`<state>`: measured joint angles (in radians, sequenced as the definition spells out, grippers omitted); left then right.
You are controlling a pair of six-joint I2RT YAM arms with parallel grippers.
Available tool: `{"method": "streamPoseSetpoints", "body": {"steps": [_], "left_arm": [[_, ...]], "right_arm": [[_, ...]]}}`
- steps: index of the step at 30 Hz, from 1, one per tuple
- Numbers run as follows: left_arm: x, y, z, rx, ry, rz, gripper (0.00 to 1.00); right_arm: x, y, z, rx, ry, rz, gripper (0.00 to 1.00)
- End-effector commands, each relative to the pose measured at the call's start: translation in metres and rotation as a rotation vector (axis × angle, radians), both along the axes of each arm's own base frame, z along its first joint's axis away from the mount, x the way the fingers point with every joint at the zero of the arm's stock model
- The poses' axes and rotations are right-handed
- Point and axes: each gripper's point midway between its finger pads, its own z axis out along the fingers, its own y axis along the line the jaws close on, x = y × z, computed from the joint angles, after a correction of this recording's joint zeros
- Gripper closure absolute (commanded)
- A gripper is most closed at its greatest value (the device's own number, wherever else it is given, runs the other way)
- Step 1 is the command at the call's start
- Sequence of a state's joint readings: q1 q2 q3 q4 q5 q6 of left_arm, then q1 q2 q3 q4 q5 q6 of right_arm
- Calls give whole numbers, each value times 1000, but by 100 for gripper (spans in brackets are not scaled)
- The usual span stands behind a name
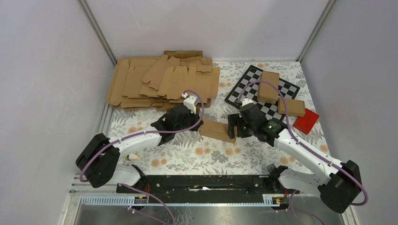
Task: Fold the paper box
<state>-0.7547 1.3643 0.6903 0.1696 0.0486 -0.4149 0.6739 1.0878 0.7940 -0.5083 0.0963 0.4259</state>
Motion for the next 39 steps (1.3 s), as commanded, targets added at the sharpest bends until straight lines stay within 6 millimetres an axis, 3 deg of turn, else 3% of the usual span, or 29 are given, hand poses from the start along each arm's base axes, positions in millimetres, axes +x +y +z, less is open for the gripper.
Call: {"method": "streamPoseSetpoints", "body": {"steps": [1, 6, 12, 17, 20, 22, 28, 36, 39], "left_arm": [[2, 0, 22, -19, -48, -2, 100], [1, 4, 39, -33, -68, 6, 96], [-3, 13, 65, -101, -109, 49, 65], [-3, 36, 70, -123, -164, 146, 40], [-5, 55, 66, -124, -216, 203, 15], [-5, 69, 64, -126, -248, 258, 6], [-10, 94, 60, -137, -331, 325, 4], [-12, 102, 46, -108, -356, 332, 5], [-13, 106, 46, -120, -376, 343, 5]], "right_arm": [[7, 19, 46, 37, -104, 182, 1], [17, 44, 61, 53, -131, 334, 0], [27, 78, 59, 95, -356, 545, 0], [45, 87, 59, 20, -426, 614, 0], [52, 91, 43, -33, -420, 670, 0], [52, 92, 27, -61, -404, 710, 0], [47, 99, -5, -75, -363, 816, 1], [44, 99, -33, -126, -278, 900, 1], [46, 98, -40, -147, -242, 900, 5]]}}
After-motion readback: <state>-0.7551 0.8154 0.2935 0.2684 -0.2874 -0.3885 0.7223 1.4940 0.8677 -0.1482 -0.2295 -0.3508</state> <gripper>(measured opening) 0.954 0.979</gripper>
